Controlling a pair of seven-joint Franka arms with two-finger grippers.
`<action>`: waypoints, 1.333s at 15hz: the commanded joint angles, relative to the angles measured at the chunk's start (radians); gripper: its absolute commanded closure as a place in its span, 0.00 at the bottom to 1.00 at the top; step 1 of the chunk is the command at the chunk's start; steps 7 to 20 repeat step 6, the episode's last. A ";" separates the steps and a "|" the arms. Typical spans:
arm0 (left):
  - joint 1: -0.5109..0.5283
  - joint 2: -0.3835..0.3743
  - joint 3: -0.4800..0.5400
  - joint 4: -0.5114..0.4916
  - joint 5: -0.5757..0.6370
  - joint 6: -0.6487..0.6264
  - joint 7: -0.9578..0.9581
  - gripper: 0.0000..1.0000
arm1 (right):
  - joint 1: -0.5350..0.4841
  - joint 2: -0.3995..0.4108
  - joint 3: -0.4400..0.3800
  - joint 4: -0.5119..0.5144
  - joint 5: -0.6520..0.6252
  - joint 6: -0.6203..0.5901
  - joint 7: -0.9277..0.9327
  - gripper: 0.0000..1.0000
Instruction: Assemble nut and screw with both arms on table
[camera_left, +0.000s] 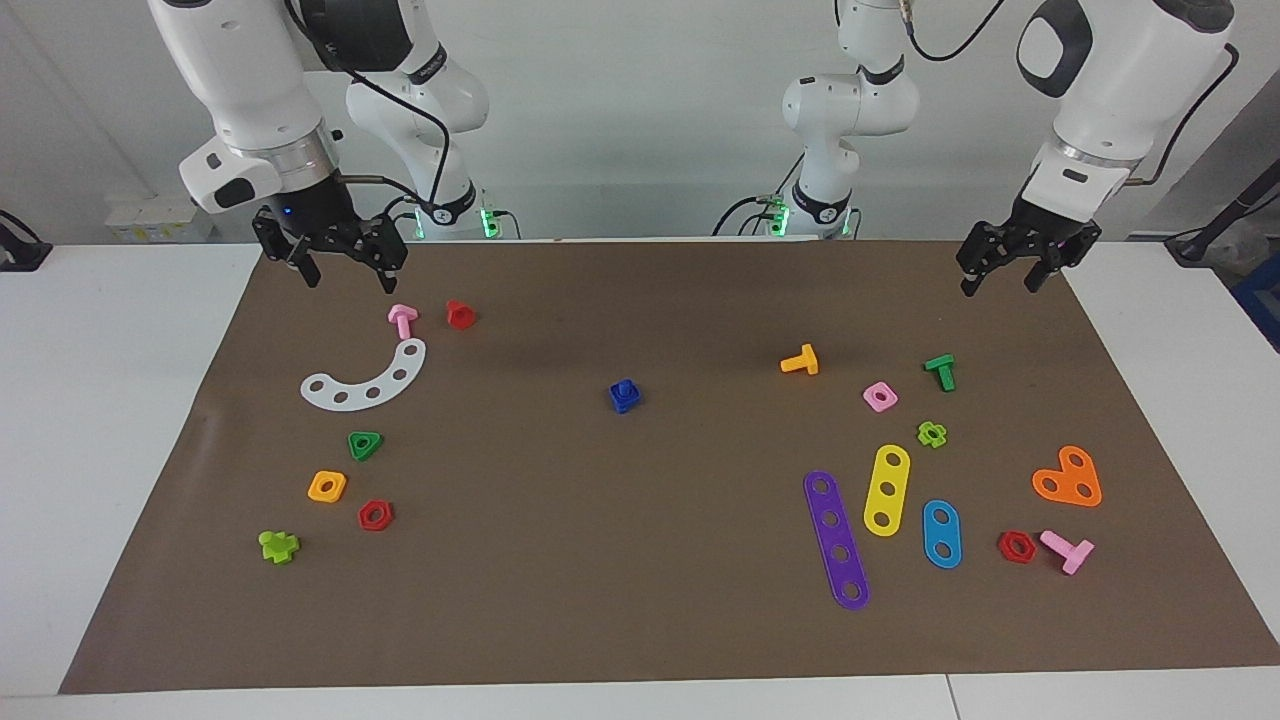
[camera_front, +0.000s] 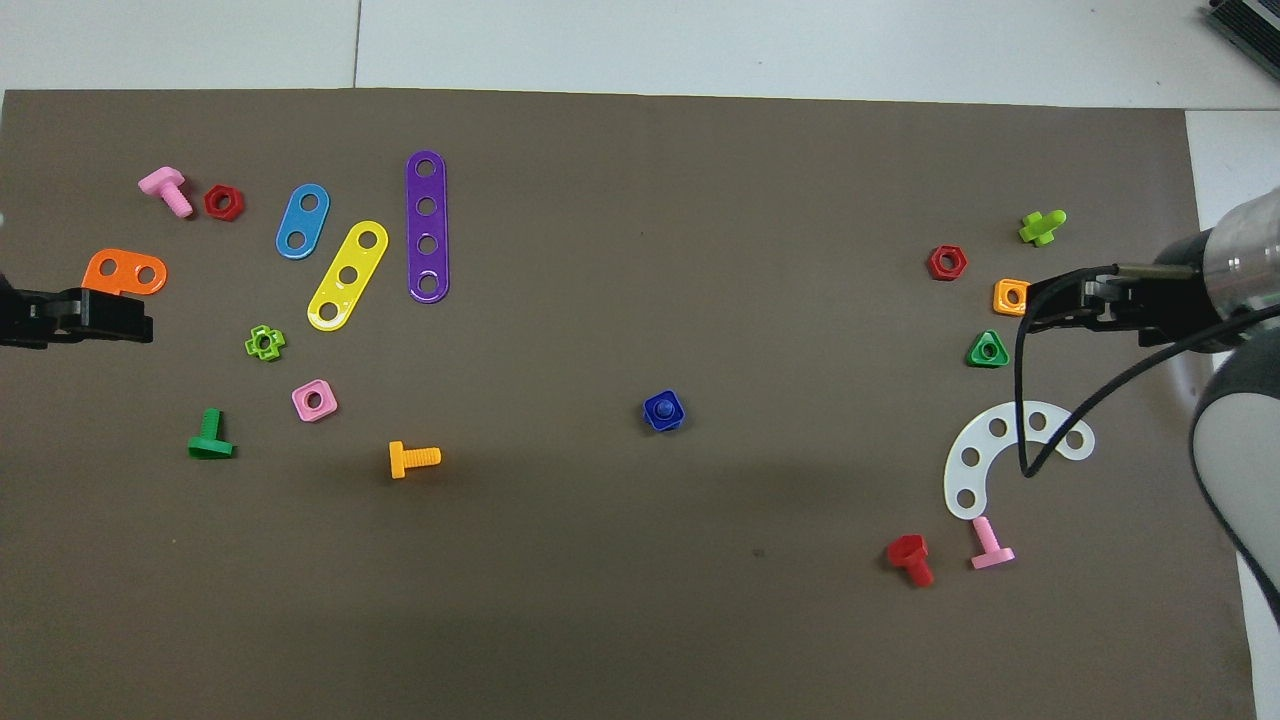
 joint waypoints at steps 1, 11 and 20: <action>0.017 0.025 -0.012 0.046 0.018 -0.002 0.013 0.04 | -0.003 -0.014 0.000 -0.006 -0.018 -0.016 0.011 0.00; 0.019 0.033 -0.012 0.060 0.008 -0.037 0.011 0.02 | -0.012 -0.017 -0.004 -0.006 -0.015 -0.017 0.000 0.00; 0.019 0.033 -0.012 0.060 0.008 -0.037 0.011 0.02 | -0.012 -0.017 -0.004 -0.006 -0.015 -0.017 0.000 0.00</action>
